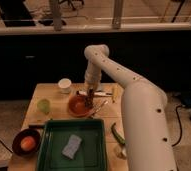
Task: Place grapes in red bowl
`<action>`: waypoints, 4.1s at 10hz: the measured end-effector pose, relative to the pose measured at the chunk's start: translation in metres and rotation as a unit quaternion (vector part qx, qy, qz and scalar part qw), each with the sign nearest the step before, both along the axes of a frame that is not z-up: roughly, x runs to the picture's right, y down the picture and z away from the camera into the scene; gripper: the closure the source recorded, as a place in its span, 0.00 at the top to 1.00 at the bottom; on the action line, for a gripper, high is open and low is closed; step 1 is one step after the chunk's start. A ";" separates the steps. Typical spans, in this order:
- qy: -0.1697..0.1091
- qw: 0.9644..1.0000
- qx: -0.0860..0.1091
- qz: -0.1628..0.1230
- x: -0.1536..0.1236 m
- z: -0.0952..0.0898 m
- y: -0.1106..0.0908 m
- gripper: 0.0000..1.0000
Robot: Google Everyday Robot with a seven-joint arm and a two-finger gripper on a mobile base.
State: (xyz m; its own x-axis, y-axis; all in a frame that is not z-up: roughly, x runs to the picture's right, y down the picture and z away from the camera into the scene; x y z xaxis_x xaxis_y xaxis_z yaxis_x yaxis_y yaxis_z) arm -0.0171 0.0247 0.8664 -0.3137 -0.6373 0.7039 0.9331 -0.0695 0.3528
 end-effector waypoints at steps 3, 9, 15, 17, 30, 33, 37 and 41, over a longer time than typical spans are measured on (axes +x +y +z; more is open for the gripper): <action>0.001 1.000 -0.001 0.003 0.005 0.000 0.000 0.07; -0.001 1.000 -0.004 0.004 0.006 -0.001 0.000 0.57; -0.005 1.000 -0.007 0.005 0.008 -0.002 0.001 0.80; -0.006 1.000 -0.008 0.005 0.007 -0.003 0.002 0.80; -0.006 1.000 -0.006 0.009 0.012 -0.004 0.000 0.80; -0.006 1.000 -0.006 0.009 0.012 -0.004 0.000 0.80; -0.006 1.000 -0.006 0.009 0.012 -0.004 0.000 0.80; -0.007 1.000 -0.006 0.009 0.012 -0.004 0.000 0.80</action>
